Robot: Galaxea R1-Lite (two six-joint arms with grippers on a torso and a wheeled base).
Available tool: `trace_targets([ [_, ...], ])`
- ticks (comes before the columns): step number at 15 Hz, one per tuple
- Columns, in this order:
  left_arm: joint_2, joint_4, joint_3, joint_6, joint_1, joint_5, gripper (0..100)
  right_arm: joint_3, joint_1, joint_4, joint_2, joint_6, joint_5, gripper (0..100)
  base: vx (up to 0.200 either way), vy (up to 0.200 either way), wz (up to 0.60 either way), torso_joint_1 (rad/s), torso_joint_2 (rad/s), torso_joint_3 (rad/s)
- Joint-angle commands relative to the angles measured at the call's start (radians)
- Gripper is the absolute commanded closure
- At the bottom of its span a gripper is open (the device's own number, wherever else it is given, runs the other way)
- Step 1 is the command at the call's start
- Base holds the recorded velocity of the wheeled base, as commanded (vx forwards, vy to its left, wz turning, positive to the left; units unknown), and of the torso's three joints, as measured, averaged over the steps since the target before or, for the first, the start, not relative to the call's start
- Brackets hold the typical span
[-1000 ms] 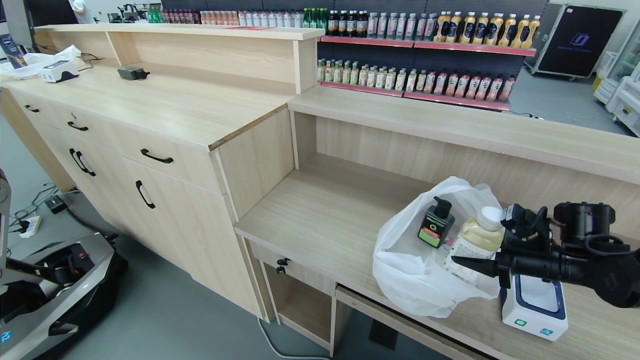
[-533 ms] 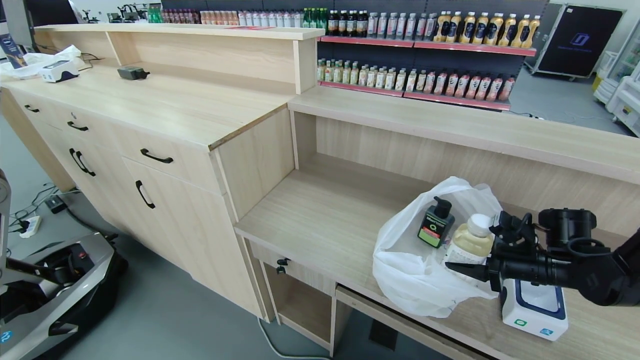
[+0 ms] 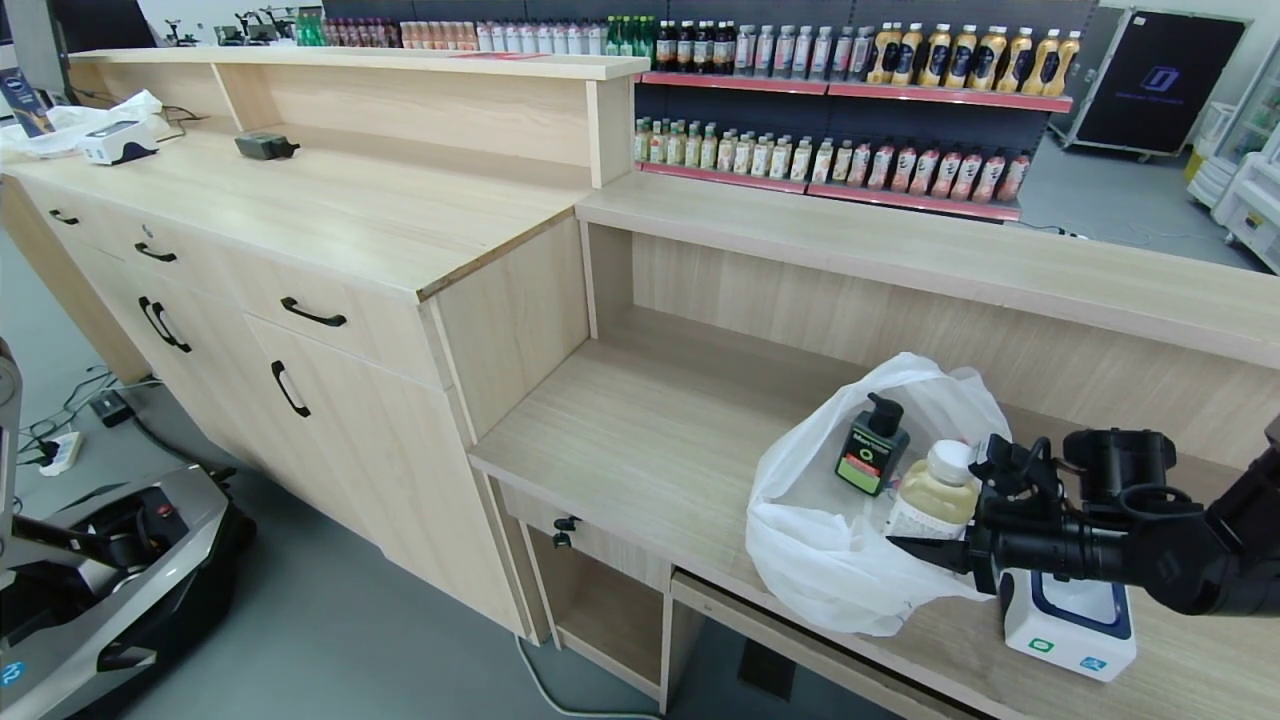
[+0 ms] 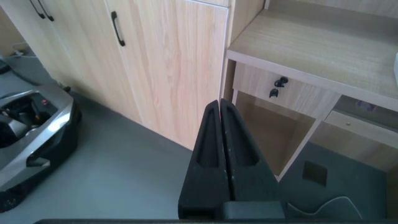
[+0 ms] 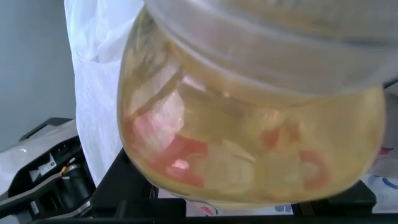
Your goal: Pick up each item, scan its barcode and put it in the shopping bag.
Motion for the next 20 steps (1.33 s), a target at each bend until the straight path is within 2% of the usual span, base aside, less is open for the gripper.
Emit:
trace_targets([
  [1, 0.000, 0.000, 0.000, 0.000, 0.000, 0.001, 100, -0.001, 0.001, -0.002, 0.016, 0.000, 0.001, 100, 0.000, 0.000, 0.00, 0.000, 0.00, 0.000],
  [8, 0.000, 0.000, 0.000, 0.000, 0.000, 0.001, 100, 0.007, -0.001, -0.002, 0.023, -0.006, 0.001, 100, 0.000, 0.000, 0.00, 0.000, 0.00, 0.000],
  [9, 0.000, 0.000, 0.000, 0.000, 0.000, 0.001, 100, 0.007, -0.001, 0.001, 0.025, -0.011, 0.001, 0, 0.000, 0.000, 0.00, 0.000, 0.00, 0.000],
  [12, 0.000, 0.000, 0.000, 0.000, 0.000, 0.001, 100, 0.005, -0.007, 0.004, 0.011, -0.003, 0.047, 0, 0.000, 0.000, 0.00, 0.000, 0.00, 0.000],
  [17, 0.000, 0.000, 0.000, 0.000, 0.000, 0.001, 100, 0.004, -0.005, 0.107, -0.153, 0.037, 0.096, 0, 0.000, 0.000, 0.00, 0.000, 0.00, 0.000],
  [20, 0.000, 0.000, 0.000, 0.000, 0.000, 0.001, 100, -0.015, 0.022, 0.191, -0.323, 0.179, 0.096, 0, 0.000, 0.000, 0.00, 0.000, 0.00, 0.000],
])
